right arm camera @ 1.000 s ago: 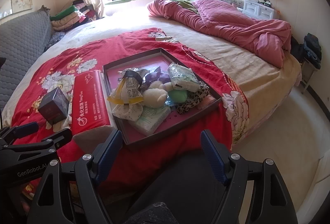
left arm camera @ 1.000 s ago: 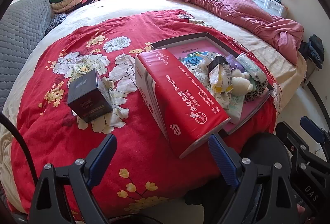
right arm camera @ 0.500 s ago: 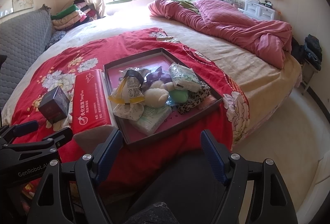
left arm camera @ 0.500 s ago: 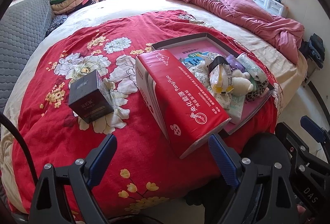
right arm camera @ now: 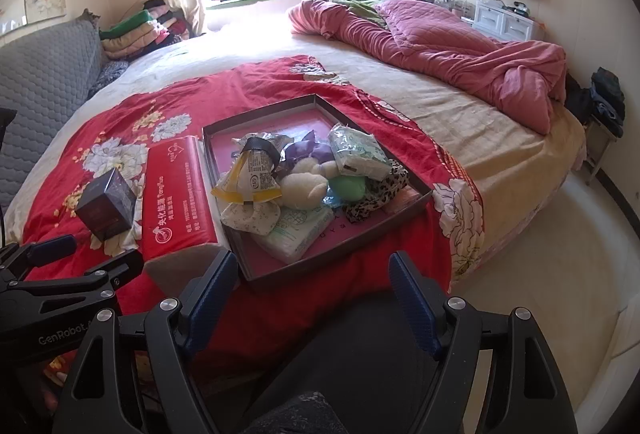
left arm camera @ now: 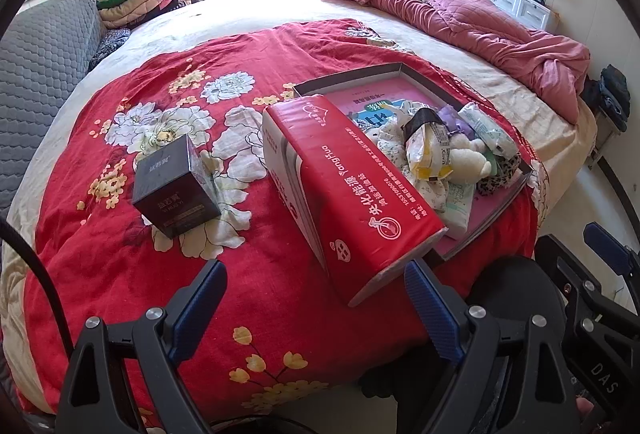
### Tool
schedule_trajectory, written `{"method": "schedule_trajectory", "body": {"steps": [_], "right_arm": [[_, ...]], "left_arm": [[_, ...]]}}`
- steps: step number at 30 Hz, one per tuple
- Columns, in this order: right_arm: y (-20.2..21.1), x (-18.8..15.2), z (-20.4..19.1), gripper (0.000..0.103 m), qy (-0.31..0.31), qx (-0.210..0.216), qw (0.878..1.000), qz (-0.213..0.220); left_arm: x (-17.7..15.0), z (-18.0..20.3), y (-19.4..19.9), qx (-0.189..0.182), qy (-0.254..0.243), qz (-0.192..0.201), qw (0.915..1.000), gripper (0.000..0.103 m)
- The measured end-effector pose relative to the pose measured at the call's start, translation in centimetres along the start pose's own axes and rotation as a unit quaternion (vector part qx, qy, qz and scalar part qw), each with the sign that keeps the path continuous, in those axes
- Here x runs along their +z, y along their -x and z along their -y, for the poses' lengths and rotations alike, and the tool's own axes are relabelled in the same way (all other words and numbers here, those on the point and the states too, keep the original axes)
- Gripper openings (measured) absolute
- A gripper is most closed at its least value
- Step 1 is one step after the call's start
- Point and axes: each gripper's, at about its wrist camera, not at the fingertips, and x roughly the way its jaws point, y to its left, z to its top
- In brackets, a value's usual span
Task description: Organize soft objects
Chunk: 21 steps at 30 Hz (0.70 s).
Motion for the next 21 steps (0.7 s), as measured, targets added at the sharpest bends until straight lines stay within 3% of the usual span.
{"method": "schedule_trajectory", "body": {"steps": [21], "right_arm": [[0.13, 0.04, 0.16, 0.079, 0.0, 0.002, 1.0, -0.003]], "left_arm": [[0.07, 0.18, 0.0, 0.003, -0.001, 0.001, 1.0, 0.09]]}}
